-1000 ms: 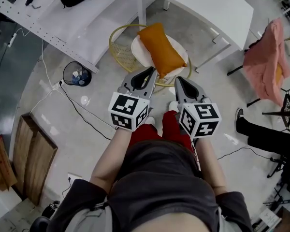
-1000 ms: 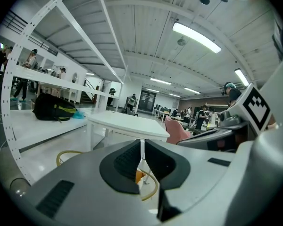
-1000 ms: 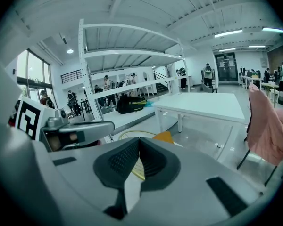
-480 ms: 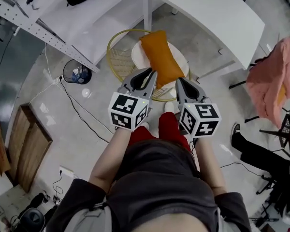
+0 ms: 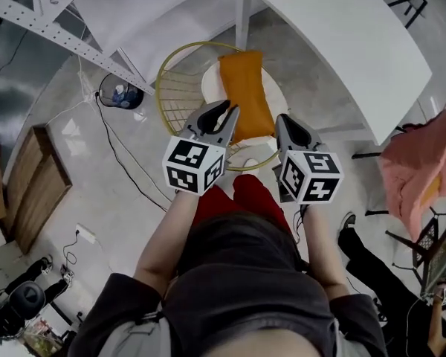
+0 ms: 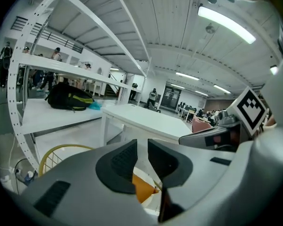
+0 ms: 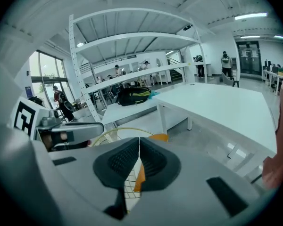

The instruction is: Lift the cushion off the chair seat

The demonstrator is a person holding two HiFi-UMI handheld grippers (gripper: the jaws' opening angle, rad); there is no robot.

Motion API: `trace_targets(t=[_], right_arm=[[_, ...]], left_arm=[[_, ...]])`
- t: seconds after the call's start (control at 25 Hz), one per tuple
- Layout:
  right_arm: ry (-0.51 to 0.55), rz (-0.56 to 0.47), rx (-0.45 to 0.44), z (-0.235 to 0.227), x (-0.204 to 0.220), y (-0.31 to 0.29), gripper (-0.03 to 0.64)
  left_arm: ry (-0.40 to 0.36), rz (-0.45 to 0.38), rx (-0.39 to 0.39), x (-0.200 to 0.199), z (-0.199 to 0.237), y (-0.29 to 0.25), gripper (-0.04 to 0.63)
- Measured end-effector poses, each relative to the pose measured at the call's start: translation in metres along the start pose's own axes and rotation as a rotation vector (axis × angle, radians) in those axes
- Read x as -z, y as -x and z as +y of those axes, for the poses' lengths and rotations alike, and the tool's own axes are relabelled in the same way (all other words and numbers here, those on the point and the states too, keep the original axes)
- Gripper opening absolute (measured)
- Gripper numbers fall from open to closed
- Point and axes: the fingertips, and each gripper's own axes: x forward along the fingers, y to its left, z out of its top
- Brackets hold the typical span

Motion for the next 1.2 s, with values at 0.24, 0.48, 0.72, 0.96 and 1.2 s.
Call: trace_targets(t=[0.24,0.48,0.72,0.96,1.2], right_arm=[[0.013,0.090,-0.094,-0.026,0.004,-0.025,0.019],[-0.011,0.192,-0.205,-0.037,0.024,-0.043,0.020],[-0.119,0.265,-0.291,-0.045,0.046,-0.067,0.108],[-0.154,0.330,-0.341,-0.050,0.060,-0.096,0.170],[-0.178,0.399,-0.341,-0.056,0.081,-0.124,0.223]], left_arm=[[0.088,0.045,-0.082,0.017,0.010,-0.027,0.064],[0.151,0.092,-0.117,0.037,0.015,-0.048,0.100],[0.221,0.147,-0.147,0.063,0.033,-0.064,0.158],[0.260,0.199,-0.136,0.085,0.049,-0.080,0.181],[0.315,0.280,-0.139,0.116,0.066,-0.097,0.207]])
